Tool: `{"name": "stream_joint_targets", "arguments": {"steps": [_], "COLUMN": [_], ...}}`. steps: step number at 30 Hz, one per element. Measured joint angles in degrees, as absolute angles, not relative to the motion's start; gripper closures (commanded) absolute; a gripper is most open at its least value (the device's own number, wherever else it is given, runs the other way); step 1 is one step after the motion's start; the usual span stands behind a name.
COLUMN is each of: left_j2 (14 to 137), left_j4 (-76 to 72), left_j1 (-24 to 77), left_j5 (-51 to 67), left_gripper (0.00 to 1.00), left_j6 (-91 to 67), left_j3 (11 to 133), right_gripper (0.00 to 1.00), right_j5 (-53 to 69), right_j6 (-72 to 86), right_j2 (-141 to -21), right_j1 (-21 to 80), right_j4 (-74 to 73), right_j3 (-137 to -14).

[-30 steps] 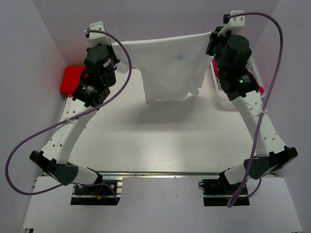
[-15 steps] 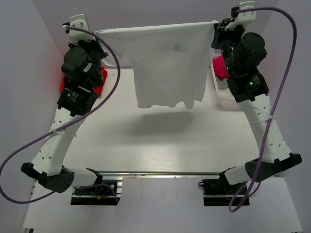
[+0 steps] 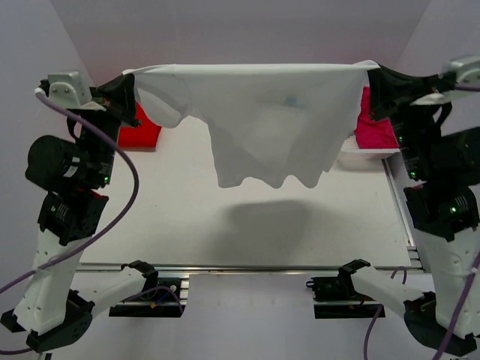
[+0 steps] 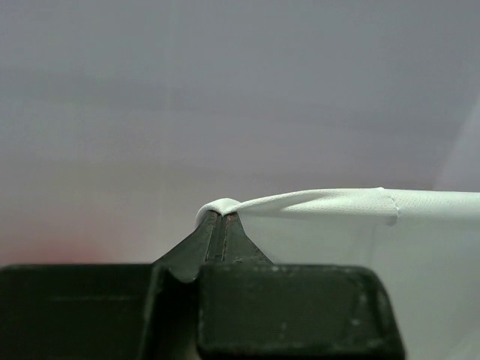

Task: Fold and stack the t-shirts
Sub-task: Flatten out the tshirt

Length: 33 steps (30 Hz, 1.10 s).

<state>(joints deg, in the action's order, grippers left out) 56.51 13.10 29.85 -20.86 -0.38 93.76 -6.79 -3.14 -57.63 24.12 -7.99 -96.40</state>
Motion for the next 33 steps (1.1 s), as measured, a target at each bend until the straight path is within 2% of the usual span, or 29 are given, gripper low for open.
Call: {"name": "stream_joint_targets", "arguments": {"steps": [7, 15, 19, 24, 29, 33], "left_j2": [52.6, 59.9, 69.5, 87.5, 104.2, 112.7], "left_j4": [11.2, 6.5, 5.3, 6.0, 8.0, 8.8], "left_j1": [29.8, 29.5, 29.2, 26.9, 22.8, 19.6], "left_j5": [-17.0, -26.7, -32.8, -35.3, -33.7, -31.0], "left_gripper": [1.00, 1.00, 1.00, 1.00, 1.00, 1.00], "left_j6": [-2.5, -7.0, -10.4, -15.0, -17.2, -18.0], "left_j3": [88.5, 73.7, 67.1, 67.5, 75.0, 81.4], "right_gripper": [1.00, 1.00, 1.00, 1.00, 1.00, 1.00], "right_j5": [-5.2, -10.6, -14.1, -16.6, -16.3, -15.1], "right_j6": [-2.7, -2.7, -2.1, -1.4, -1.0, -0.8], "right_j2": [-53.5, -59.8, -69.3, -86.3, -106.4, -116.8], "right_j1": [24.1, 24.0, 23.8, 22.9, 21.8, 20.8], "right_j4": [-5.8, 1.2, 4.8, 6.0, 4.5, 2.6], "right_j3": [-91.5, -76.7, -70.3, -69.2, -78.8, -86.9]}}
